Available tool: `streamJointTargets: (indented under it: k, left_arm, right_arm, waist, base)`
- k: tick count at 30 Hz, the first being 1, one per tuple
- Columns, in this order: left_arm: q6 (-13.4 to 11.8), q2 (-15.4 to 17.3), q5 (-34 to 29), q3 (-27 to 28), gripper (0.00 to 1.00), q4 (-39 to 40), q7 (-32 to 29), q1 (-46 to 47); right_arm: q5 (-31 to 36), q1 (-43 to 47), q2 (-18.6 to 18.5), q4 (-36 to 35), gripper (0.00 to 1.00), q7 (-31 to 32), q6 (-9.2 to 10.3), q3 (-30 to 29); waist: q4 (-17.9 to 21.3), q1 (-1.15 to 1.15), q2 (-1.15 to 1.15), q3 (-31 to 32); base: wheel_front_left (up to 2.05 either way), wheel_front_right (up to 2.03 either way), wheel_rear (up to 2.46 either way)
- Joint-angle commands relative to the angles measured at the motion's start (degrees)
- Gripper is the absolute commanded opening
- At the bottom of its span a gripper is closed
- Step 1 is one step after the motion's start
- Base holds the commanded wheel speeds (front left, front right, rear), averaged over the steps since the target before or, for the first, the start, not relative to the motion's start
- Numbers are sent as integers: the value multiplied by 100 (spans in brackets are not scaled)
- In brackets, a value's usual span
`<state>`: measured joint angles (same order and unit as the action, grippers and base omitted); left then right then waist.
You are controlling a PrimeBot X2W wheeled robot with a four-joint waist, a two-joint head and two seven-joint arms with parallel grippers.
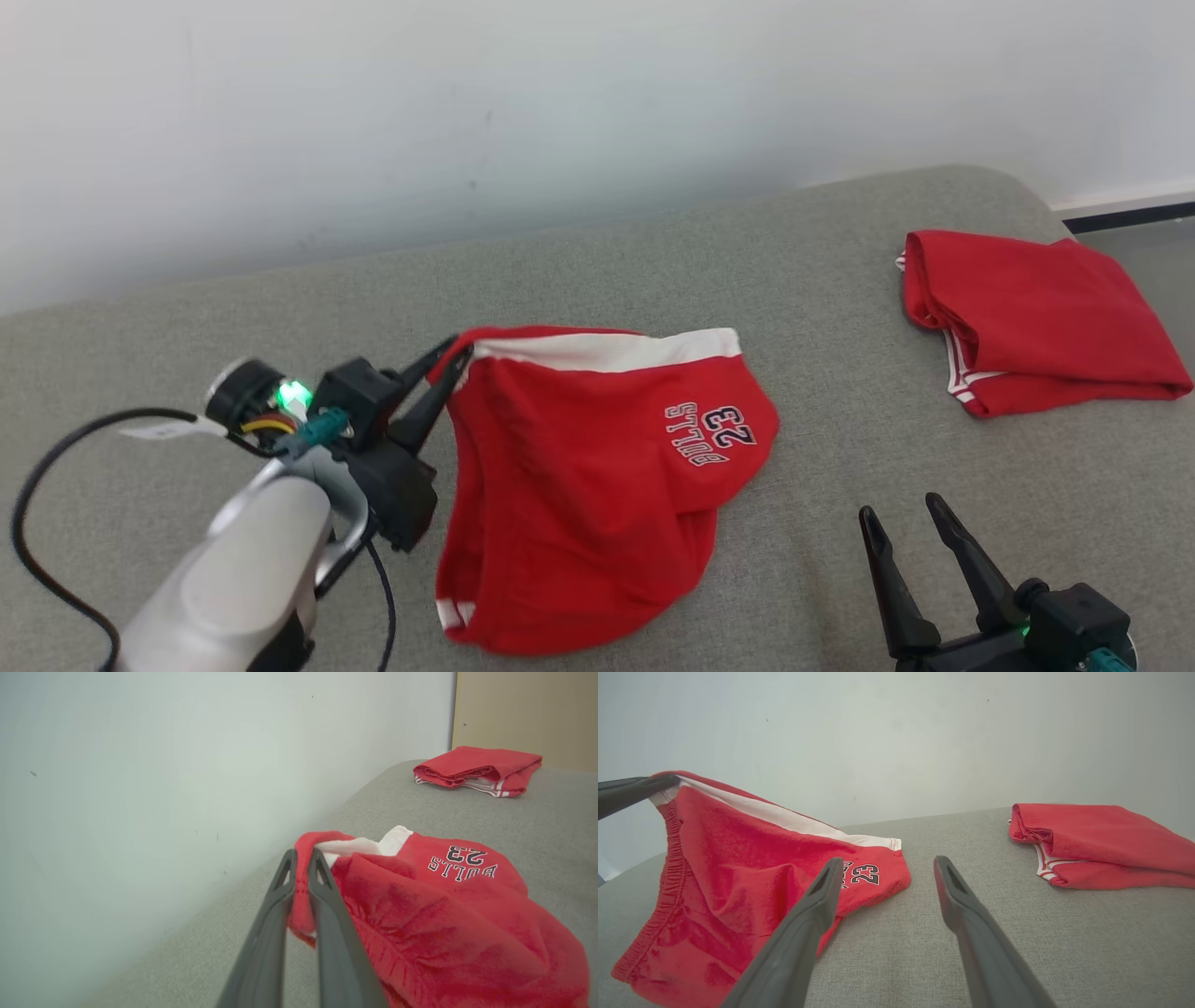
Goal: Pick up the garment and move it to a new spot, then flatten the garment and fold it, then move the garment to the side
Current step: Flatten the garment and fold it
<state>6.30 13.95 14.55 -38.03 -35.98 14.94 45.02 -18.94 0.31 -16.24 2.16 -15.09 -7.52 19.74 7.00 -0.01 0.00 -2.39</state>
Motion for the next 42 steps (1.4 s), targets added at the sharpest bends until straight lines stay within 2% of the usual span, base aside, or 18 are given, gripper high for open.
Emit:
streamJointTargets:
  k: [1,5,9,13,16,19,24,33,37,40,41,42]
  left_arm:
    - [15,99,-88,14,0,107,26,145]
    - [61,255,-182,-70,0,206,27,410]
    - [104,311,7,-334,0,15,-116,457]
    - [112,333,464,-751,0,9,-444,265]
    - [113,581,1043,-1131,0,113,-877,114]
    - [116,823,1477,-1265,0,252,-1172,-119]
    - [116,1149,2044,-1229,0,414,-1542,-541]
    - [116,1554,2614,-1246,0,1026,-2133,-1120]
    - [-36,1708,2779,-1183,0,1404,-2197,-1396]
    - [-268,1777,2678,-1145,0,1684,-2025,-1609]
    - [-443,1803,2645,-1113,27,1850,-1850,-1754]
    - [-544,1815,2625,-1076,37,1913,-1745,-1823]
  right_arm:
    - [-16,11,22,1,100,2,7,14]
    - [-26,29,59,27,100,3,7,19]
    - [-38,24,107,31,100,3,7,15]
    - [-45,25,118,25,100,3,7,11]
    - [-47,46,125,9,100,3,7,-23]
    - [-42,96,118,-1,100,3,7,-73]
    - [-24,138,126,6,100,3,7,-95]
    - [-14,168,96,-11,100,3,7,-136]
    - [-12,207,105,12,100,3,7,-124]
    - [-22,205,137,28,100,3,7,-107]
    - [-30,195,150,37,100,3,7,-88]
    - [-37,189,149,44,100,3,7,-81]
  waist:
    - [31,1,0,87]
    - [77,1,0,160]
    - [158,1,0,206]
    - [206,1,0,208]
    - [233,1,0,191]
    - [228,1,0,184]
    - [169,1,0,188]
    - [40,1,0,203]
    - [10,1,0,229]
    - [1,1,0,238]
    - [3,1,0,238]
    - [1,1,0,238]
  base:
    - [0,0,0]
    - [0,0,0]
    - [0,0,0]
    - [0,0,0]
    - [0,0,0]
    - [0,0,0]
    - [0,0,0]
    - [0,0,0]
    - [0,0,0]
    - [0,0,0]
    - [0,0,0]
    - [0,0,0]
